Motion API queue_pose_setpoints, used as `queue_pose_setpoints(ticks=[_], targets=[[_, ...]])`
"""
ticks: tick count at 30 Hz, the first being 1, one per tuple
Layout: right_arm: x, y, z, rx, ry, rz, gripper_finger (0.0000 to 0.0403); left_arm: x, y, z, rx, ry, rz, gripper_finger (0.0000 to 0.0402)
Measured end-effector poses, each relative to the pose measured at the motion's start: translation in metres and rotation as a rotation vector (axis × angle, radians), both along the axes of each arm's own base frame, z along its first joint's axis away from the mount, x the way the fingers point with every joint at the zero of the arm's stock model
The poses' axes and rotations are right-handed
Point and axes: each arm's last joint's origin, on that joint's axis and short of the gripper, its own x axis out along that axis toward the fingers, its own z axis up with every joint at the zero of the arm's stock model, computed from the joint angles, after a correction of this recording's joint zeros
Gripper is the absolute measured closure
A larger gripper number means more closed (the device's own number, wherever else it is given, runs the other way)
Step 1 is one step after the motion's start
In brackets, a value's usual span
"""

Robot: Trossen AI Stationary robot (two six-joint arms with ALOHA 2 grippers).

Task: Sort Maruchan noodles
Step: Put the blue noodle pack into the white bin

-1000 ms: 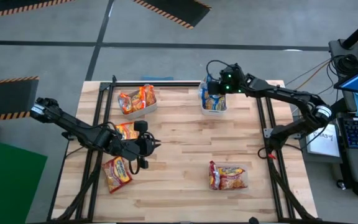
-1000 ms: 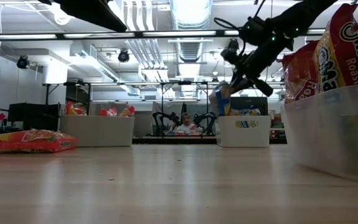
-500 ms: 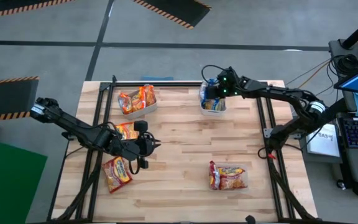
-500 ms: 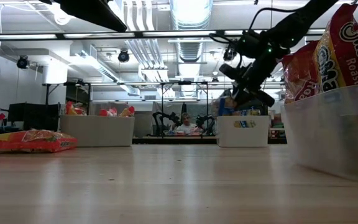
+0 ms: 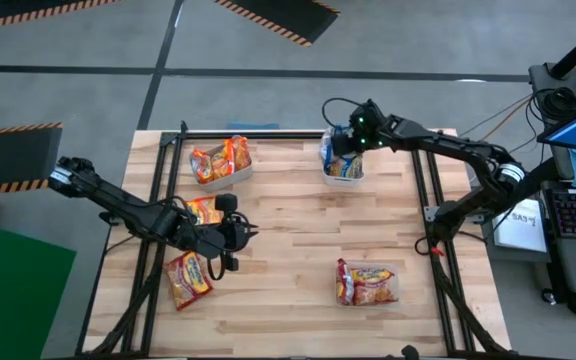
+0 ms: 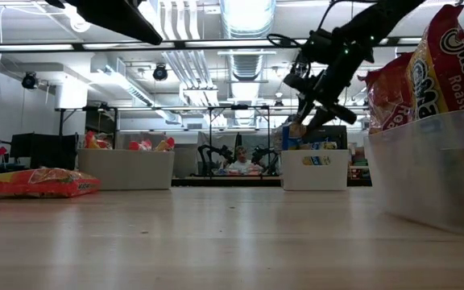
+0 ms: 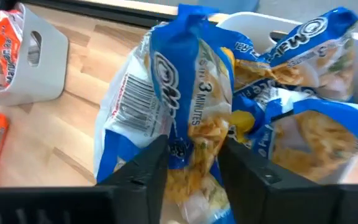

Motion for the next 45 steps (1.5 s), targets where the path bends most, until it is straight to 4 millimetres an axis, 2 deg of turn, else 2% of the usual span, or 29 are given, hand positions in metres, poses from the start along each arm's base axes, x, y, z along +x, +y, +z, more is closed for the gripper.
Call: queue_pose_setpoints(ticks=[3, 6, 10, 13, 16, 21, 26, 33, 45], targets=[[-0.001, -0.001, 0.015, 0.005, 0.033, 0.002, 0.0254, 0.0, 0.0, 0.0, -0.001, 0.003, 0.002, 0.0359], [-0.001, -0.003, 0.037, -0.066, 0.08, -0.035, 0.0249, 0.0, 0.0, 0.0, -0.001, 0.004, 0.002, 0.0359], [0.01, 0.003, 0.056, -0.292, 0.162, -0.041, 0.0265, 0.0, 0.0, -0.001, 0.001, 0.007, 0.002, 0.0359], [0.029, 0.008, 0.06, -0.481, 0.122, 0.103, 0.0288, -0.001, 0.0, -0.001, 0.001, 0.009, 0.002, 0.0359], [0.042, 0.008, 0.052, -0.575, 0.057, 0.246, 0.032, -0.001, 0.0, -0.002, 0.004, 0.015, 0.002, 0.0359], [0.048, 0.001, 0.022, -0.553, 0.186, 0.35, 0.0386, -0.001, 0.0, -0.002, -0.001, 0.014, 0.006, 0.0359], [0.05, 0.001, -0.007, -0.503, 0.281, 0.426, 0.0393, -0.001, 0.0, -0.002, -0.001, 0.014, 0.006, 0.0359], [0.05, 0.001, -0.03, -0.509, 0.322, 0.458, 0.0394, -0.001, 0.0, -0.002, -0.002, 0.013, 0.006, 0.0359], [0.045, 0.004, -0.05, -0.536, 0.301, 0.45, 0.0394, -0.001, 0.0, -0.002, -0.002, 0.013, 0.006, 0.0359]])
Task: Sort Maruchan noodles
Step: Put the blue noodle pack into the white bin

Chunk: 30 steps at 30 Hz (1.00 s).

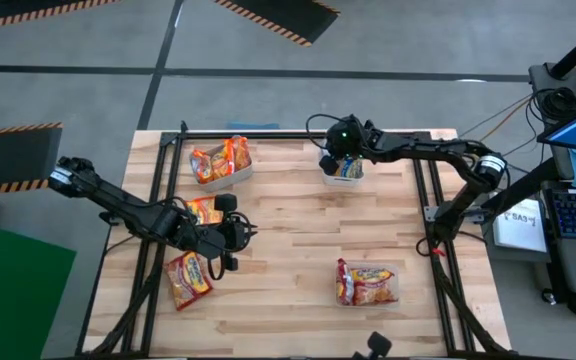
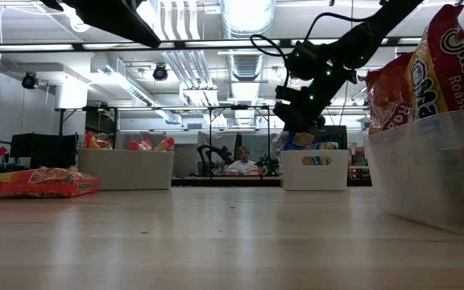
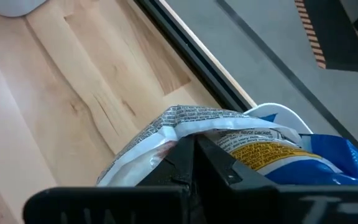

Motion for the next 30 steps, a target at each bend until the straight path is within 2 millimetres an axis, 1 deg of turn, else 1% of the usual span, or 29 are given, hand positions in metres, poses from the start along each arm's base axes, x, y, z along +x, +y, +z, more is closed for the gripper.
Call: queue_pose_setpoints(ticks=[2, 4, 6, 9, 13, 16, 17, 19, 24, 28, 30], targets=[[-0.001, 0.0, 0.005, 0.006, -0.008, -0.009, 0.0394, 0.0, 0.0, 0.0, -0.002, -0.001, 0.002, 0.0359], [-0.002, 0.001, 0.015, 0.014, -0.003, -0.011, 0.0394, 0.0, 0.0, 0.0, -0.004, -0.001, 0.003, 0.0359], [-0.003, 0.002, 0.031, 0.021, -0.007, -0.015, 0.0394, 0.0, 0.0, 0.0, -0.004, -0.001, 0.003, 0.0359], [-0.003, 0.002, 0.062, 0.026, -0.056, -0.043, 0.0394, 0.0, 0.0, 0.0, -0.003, 0.0, 0.003, 0.0359], [0.001, 0.001, 0.085, 0.098, -0.063, -0.077, 0.0394, 0.0, 0.0, 0.0, 0.001, 0.002, 0.0, 0.0359], [0.011, -0.003, 0.101, 0.187, -0.1, -0.066, 0.0394, 0.0, 0.0, 0.0, 0.004, 0.003, -0.002, 0.0359], [0.014, -0.004, 0.102, 0.21, -0.088, -0.067, 0.0394, 0.0, 0.0, 0.0, 0.006, 0.004, -0.004, 0.0359], [0.023, -0.006, 0.098, 0.257, -0.037, -0.077, 0.0394, 0.0, 0.0, 0.0, 0.01, 0.006, -0.007, 0.0359], [0.044, -0.014, 0.075, 0.356, 0.129, -0.091, 0.0394, -0.001, 0.001, -0.002, 0.019, 0.024, -0.007, 0.0359], [0.049, -0.018, 0.057, 0.429, 0.331, -0.124, 0.0394, -0.002, 0.001, -0.002, 0.023, 0.034, -0.007, 0.0359], [0.048, -0.019, 0.056, 0.423, 0.413, -0.142, 0.0394, -0.002, 0.001, -0.002, 0.023, 0.033, -0.007, 0.0359]])
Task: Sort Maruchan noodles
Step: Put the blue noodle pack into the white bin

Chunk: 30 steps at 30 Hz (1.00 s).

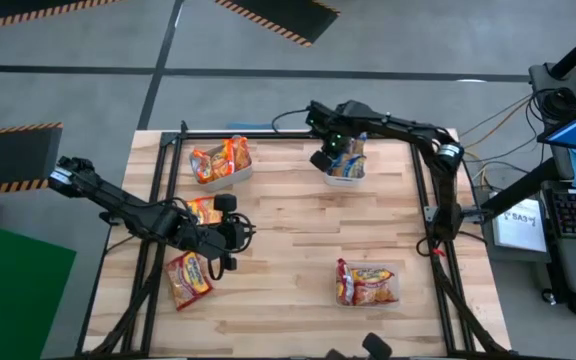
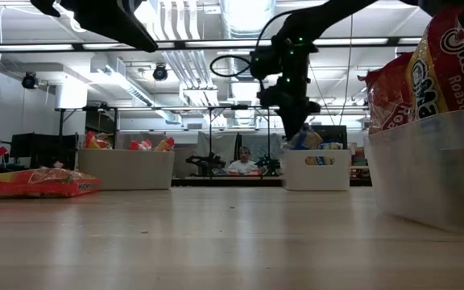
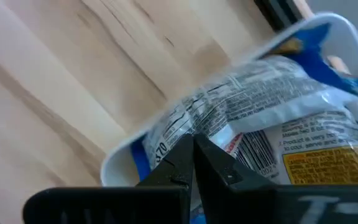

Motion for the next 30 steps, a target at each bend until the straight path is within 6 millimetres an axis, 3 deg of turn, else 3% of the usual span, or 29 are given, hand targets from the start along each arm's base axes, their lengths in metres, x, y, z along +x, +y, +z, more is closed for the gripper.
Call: queue_pose_setpoints(ticks=[9, 16, 19, 26, 30], targets=[[0.017, -0.001, 0.026, -0.098, -0.139, 0.024, 0.0394, 0.0, 0.0, 0.0, 0.0, -0.001, 0.0, 0.0359], [0.016, -0.004, -0.006, -0.118, -0.031, 0.024, 0.0394, -0.001, 0.0, -0.001, -0.01, 0.005, 0.01, 0.0359], [0.014, -0.004, -0.01, -0.137, 0.006, 0.012, 0.0394, -0.001, 0.0, -0.001, -0.012, 0.011, 0.015, 0.0359], [0.02, 0.007, 0.025, -0.246, -0.072, 0.036, 0.0394, -0.001, 0.0, -0.001, -0.013, 0.01, 0.015, 0.0359], [0.015, 0.0, 0.019, -0.262, -0.055, 0.014, 0.0394, -0.001, 0.0, -0.001, -0.013, 0.01, 0.015, 0.0359]])
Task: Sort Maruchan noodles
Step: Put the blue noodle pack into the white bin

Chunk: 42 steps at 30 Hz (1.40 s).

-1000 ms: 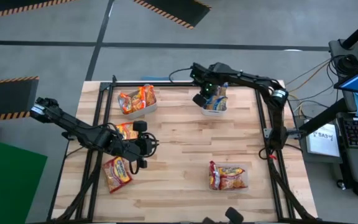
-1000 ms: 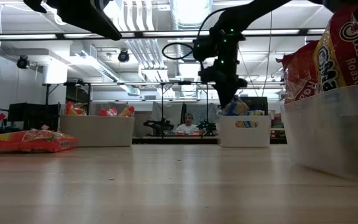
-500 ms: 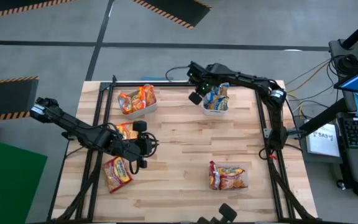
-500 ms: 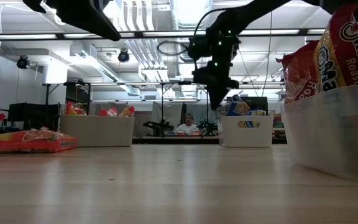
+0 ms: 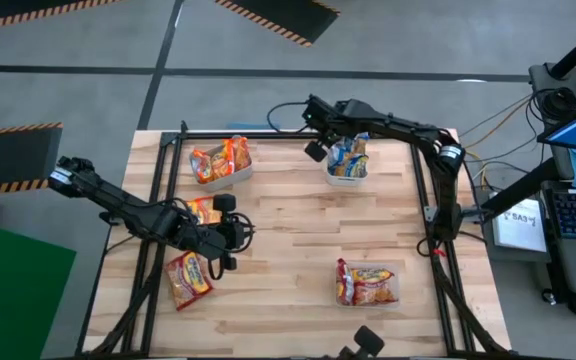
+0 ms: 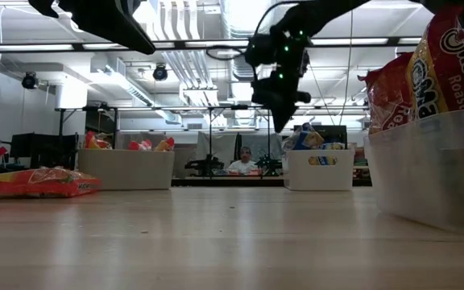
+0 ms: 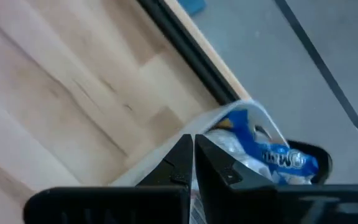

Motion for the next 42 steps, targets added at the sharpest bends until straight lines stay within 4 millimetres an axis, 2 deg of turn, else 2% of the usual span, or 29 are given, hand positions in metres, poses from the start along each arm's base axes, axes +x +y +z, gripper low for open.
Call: queue_pose_setpoints(ticks=[6, 8, 11, 16, 18, 25, 42], targets=[[-0.007, 0.003, -0.035, 0.032, 0.073, -0.018, 0.0394, 0.0, 0.0, 0.0, 0.0, 0.001, 0.0, 0.0359], [-0.008, 0.003, -0.041, 0.027, 0.084, -0.026, 0.0394, 0.0, 0.0, 0.0, 0.0, 0.0, 0.001, 0.0359], [-0.01, 0.004, -0.036, 0.029, 0.085, -0.035, 0.0394, 0.0, 0.0, 0.0, -0.001, 0.0, 0.001, 0.0359], [-0.013, 0.006, 0.004, 0.055, 0.051, -0.091, 0.0394, 0.0, 0.0, 0.0, -0.005, -0.002, 0.004, 0.0359], [-0.017, 0.004, 0.008, 0.121, 0.033, -0.12, 0.0394, 0.0, 0.0, 0.0, -0.005, -0.002, 0.003, 0.0359], [-0.022, 0.0, -0.008, 0.202, 0.052, -0.146, 0.0394, 0.0, 0.0, 0.0, -0.002, -0.001, 0.001, 0.0359], [-0.02, -0.003, -0.048, 0.19, 0.039, -0.133, 0.0394, 0.0, 0.0, 0.0, -0.002, -0.001, 0.002, 0.0359]])
